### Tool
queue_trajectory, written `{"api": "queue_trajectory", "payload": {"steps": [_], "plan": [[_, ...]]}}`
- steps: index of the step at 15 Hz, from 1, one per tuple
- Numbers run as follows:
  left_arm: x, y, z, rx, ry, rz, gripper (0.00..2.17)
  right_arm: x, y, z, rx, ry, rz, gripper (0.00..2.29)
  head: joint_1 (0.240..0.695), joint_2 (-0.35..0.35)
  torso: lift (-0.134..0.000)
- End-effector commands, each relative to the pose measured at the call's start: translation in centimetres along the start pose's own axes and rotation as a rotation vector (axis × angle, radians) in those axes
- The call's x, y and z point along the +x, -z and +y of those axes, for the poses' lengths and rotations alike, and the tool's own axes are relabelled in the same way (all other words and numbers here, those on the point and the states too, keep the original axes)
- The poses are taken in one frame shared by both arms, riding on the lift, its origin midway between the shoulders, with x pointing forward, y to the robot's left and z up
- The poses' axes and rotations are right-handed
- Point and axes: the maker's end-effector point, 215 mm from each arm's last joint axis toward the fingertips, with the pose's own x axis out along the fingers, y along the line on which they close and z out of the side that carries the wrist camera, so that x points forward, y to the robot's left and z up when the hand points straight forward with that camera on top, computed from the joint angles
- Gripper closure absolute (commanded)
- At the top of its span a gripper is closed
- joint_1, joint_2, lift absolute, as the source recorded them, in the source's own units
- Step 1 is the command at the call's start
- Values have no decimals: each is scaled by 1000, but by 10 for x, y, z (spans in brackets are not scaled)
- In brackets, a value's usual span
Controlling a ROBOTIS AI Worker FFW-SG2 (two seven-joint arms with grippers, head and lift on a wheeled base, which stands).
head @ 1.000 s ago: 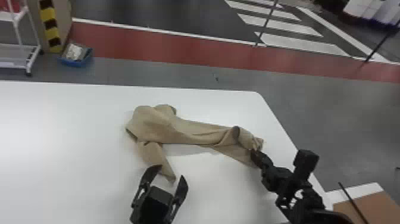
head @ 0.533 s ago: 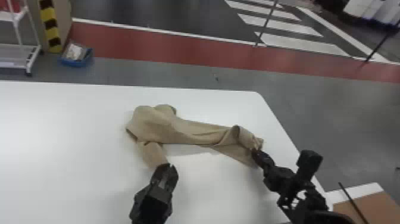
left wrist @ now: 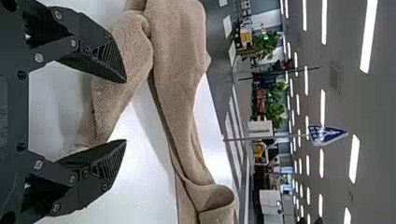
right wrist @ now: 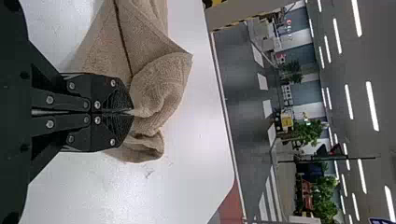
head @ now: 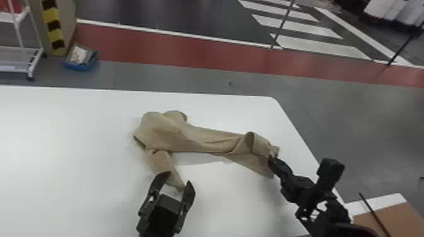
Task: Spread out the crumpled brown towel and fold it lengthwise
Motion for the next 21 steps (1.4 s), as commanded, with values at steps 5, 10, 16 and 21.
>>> {"api": "queue_trajectory", "payload": {"steps": [5,10,16,21], "plan": [[1,6,0,12,-3,16,1669,-2,-5,1,14,-5,-12,1484,695,-350,-123],[1,2,17,12,-58,8,1892,-4,-11,2,31,-19,-27,1484,695,-350,-123],[-15,-61,71,-41,-166,-116,1892,-9,-29,-22,61,4,-50,1484,695,-350,-123],[-33,-64,142,-27,-286,-90,1845,-10,-46,-41,74,19,-59,1484,695,-350,-123]]}}
